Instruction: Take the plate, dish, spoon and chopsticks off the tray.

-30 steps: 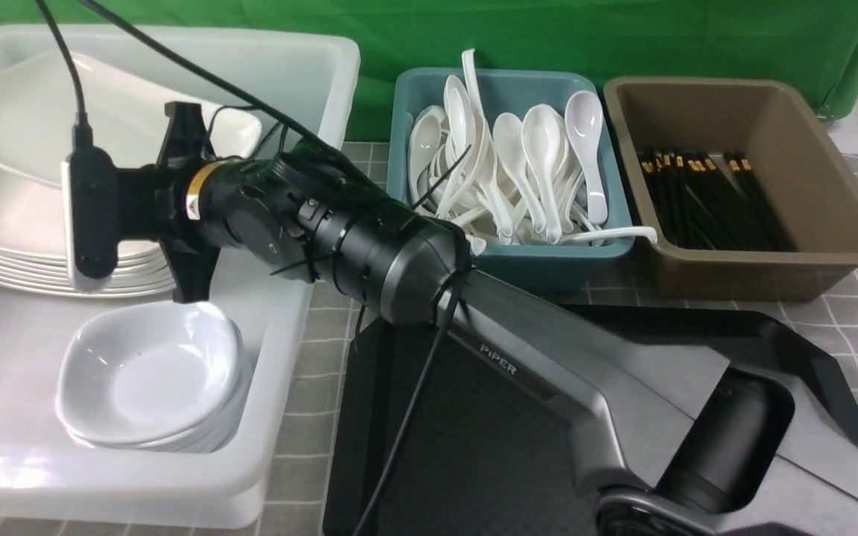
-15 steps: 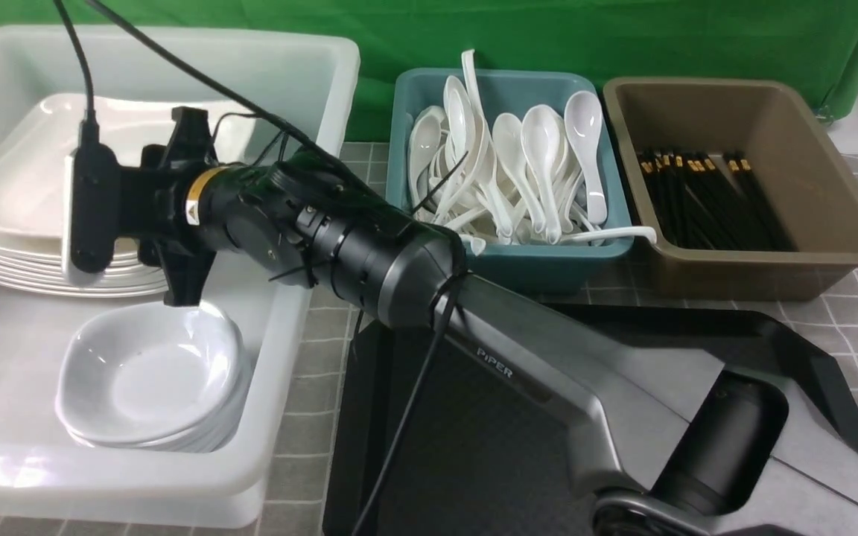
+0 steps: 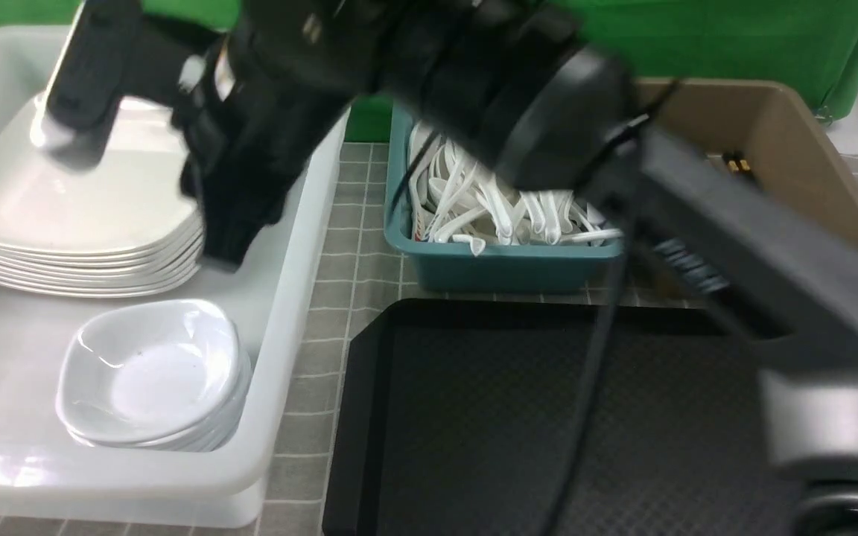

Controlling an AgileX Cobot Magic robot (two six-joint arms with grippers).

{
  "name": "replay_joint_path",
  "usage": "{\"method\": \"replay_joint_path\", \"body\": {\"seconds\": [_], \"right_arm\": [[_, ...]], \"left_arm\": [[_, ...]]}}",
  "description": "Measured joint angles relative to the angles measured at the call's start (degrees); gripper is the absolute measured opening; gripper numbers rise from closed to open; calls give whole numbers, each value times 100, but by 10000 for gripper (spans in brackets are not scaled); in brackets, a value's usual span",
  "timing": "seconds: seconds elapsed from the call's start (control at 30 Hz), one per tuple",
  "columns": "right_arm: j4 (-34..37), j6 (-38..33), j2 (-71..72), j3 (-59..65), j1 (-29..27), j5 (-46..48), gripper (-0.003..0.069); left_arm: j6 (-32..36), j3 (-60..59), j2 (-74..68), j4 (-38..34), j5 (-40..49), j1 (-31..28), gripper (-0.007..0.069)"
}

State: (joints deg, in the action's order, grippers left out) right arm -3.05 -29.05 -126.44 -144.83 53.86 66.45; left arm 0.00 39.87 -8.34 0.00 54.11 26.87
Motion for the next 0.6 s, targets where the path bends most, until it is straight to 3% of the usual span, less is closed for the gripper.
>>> {"method": "replay_joint_path", "body": {"seconds": [0.07, 0.13, 0.27, 0.47, 0.6], "right_arm": [[-6, 587, 418, 9, -52, 42, 92], [-6, 1065, 744, 16, -113, 42, 44], [-35, 1736, 1519, 464, -232, 42, 24], [-47, 2348, 3445, 2636, -259, 42, 24], [-47, 2669, 4432, 4120, -259, 31, 27]], "left_arm": [[309, 0, -356, -261, -501, 0, 11], [571, 0, -610, -512, -1101, 0, 11], [1324, 0, -1009, -1097, -1983, 0, 11], [2330, -151, -842, -2082, -2515, 0, 11], [2557, -645, -594, -2287, -2963, 0, 11]]}}
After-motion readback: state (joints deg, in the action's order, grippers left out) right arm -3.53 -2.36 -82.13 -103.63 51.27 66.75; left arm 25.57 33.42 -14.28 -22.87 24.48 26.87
